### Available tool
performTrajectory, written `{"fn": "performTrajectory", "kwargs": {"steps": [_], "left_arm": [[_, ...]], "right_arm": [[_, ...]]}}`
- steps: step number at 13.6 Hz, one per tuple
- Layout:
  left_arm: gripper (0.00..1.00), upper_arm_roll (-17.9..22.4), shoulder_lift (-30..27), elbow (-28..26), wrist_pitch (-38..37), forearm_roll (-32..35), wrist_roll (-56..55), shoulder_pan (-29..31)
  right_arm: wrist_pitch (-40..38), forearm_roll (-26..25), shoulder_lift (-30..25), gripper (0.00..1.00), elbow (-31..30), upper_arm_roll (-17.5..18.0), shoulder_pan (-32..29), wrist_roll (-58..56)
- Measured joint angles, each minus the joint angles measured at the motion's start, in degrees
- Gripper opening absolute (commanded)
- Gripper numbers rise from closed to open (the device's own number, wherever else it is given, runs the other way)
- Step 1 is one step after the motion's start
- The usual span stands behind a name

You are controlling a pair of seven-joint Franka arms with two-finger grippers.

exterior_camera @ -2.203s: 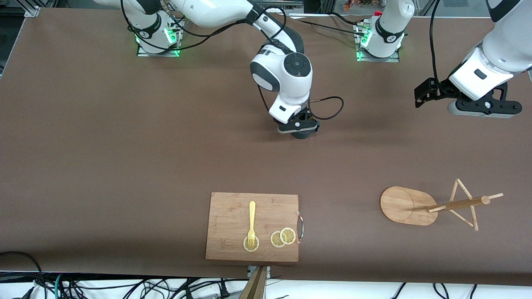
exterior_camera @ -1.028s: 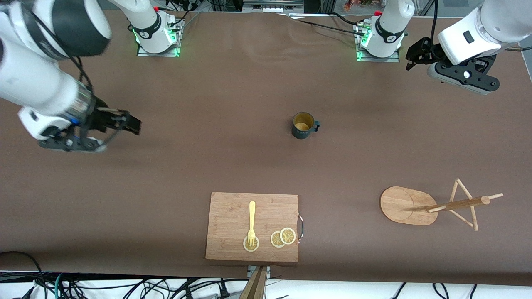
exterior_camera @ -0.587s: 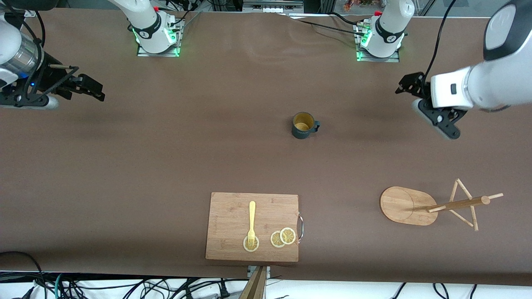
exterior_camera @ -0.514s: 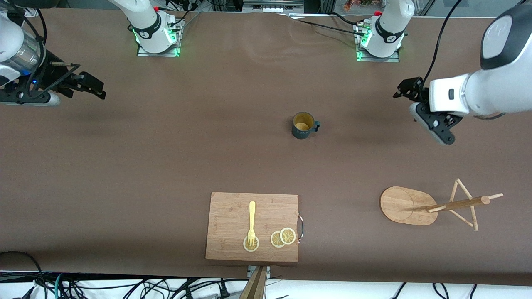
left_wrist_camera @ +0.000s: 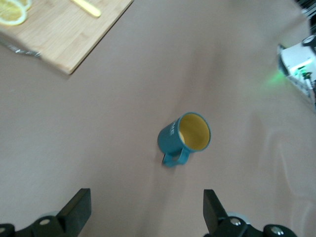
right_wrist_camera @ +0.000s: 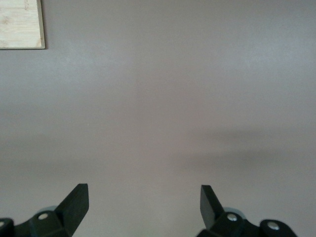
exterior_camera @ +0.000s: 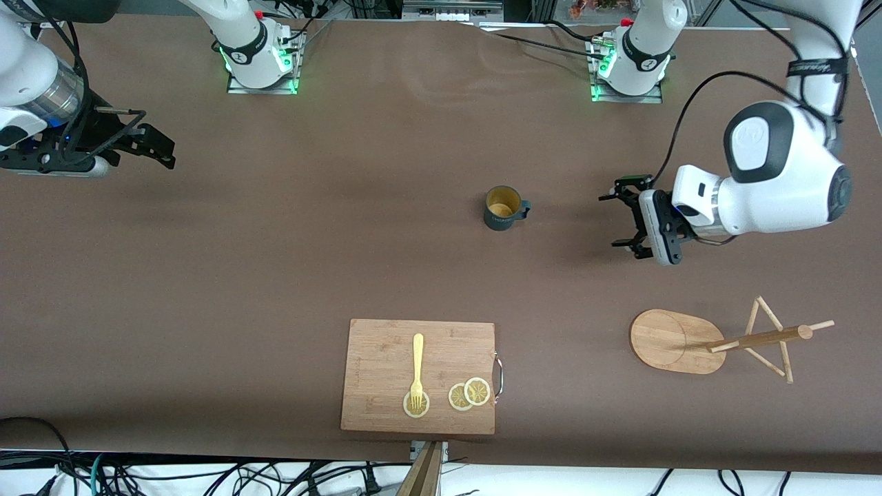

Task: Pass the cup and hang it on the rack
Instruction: 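Reach the left gripper to the mug and grasp its handle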

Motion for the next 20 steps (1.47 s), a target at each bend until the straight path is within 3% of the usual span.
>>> {"fn": "performTrajectory", "kwargs": {"steps": [4,8,14,16,18,19,20], "left_arm": [[1.00,0.01,6.88,-4.57,2.07,-15.09,22.89,0.24],[1.00,-0.29,10.13,-14.65,3.01,-31.32,45.31,0.11],[1.00,-1.14,16.58,-17.71,3.35,-43.61,68.44,-1.18],[0.94,-1.49,18.68,-17.66,3.31,-46.22,71.89,-2.36],[0.68,-2.49,20.11,-17.61,3.27,-46.95,73.22,-2.75],[0.36,-2.69,20.45,-17.57,3.26,-46.98,73.84,-2.78],[0.13,-2.72,20.67,-17.52,3.25,-47.03,74.49,-2.77]], "right_arm": [[-4.32,-0.37,3.79,1.00,7.01,0.05,0.34,0.23],[-5.08,-0.37,6.54,1.00,9.61,-0.12,0.35,1.41],[-5.30,-0.37,6.70,1.00,9.64,-0.34,0.31,2.02],[-5.32,-0.37,6.73,1.00,9.64,-0.35,0.31,2.09],[-5.33,-0.37,6.75,1.00,9.64,-0.36,0.31,2.10],[-5.34,-0.37,6.75,1.00,9.64,-0.36,0.31,2.11],[-5.34,-0.37,6.75,1.00,9.64,-0.37,0.31,2.12]]}}
